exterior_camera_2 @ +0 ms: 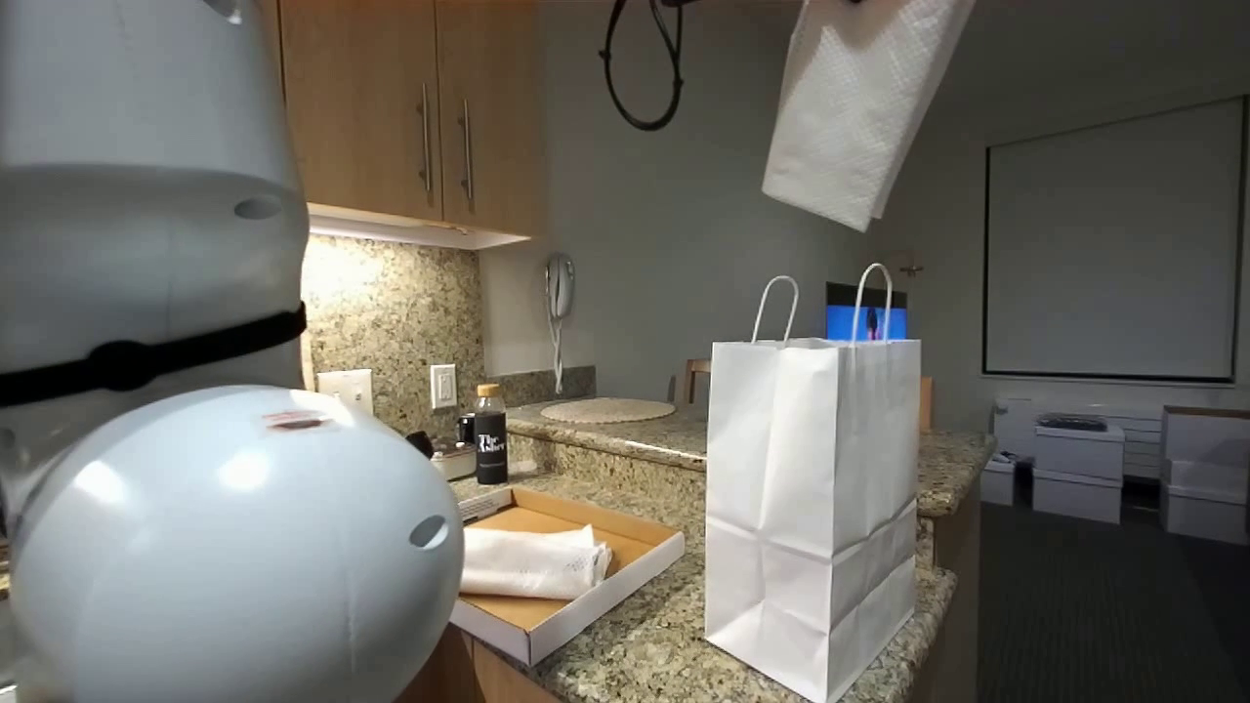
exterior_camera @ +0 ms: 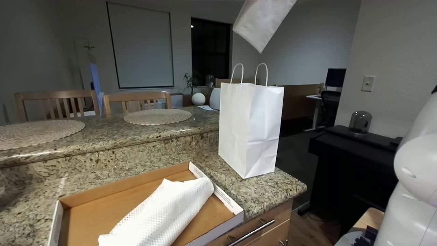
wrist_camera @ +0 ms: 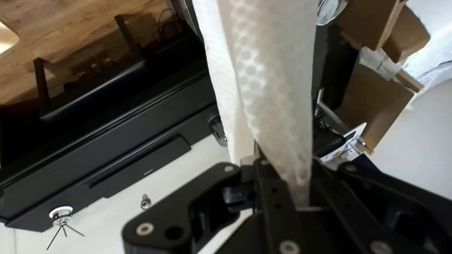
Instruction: Put the towel inside the white paper bag
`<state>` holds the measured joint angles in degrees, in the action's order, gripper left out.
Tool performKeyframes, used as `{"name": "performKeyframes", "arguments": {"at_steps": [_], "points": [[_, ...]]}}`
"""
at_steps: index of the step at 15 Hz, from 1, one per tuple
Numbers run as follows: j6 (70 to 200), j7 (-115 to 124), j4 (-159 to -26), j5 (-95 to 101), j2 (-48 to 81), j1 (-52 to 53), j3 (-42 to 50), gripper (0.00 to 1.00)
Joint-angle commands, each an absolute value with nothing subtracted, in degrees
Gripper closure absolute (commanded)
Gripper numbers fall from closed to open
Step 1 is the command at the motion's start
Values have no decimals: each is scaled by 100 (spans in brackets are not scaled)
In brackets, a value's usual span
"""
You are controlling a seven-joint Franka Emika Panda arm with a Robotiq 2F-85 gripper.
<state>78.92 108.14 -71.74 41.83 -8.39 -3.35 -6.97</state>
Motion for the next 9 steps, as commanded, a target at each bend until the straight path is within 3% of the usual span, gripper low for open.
{"name": "performKeyframes", "arguments": {"at_steps": [1,9], "points": [[8060,10180,-6927,4351,-234,-502,-435,94],[8611,9539,-6234,4246,391,-348,-448,94]]}}
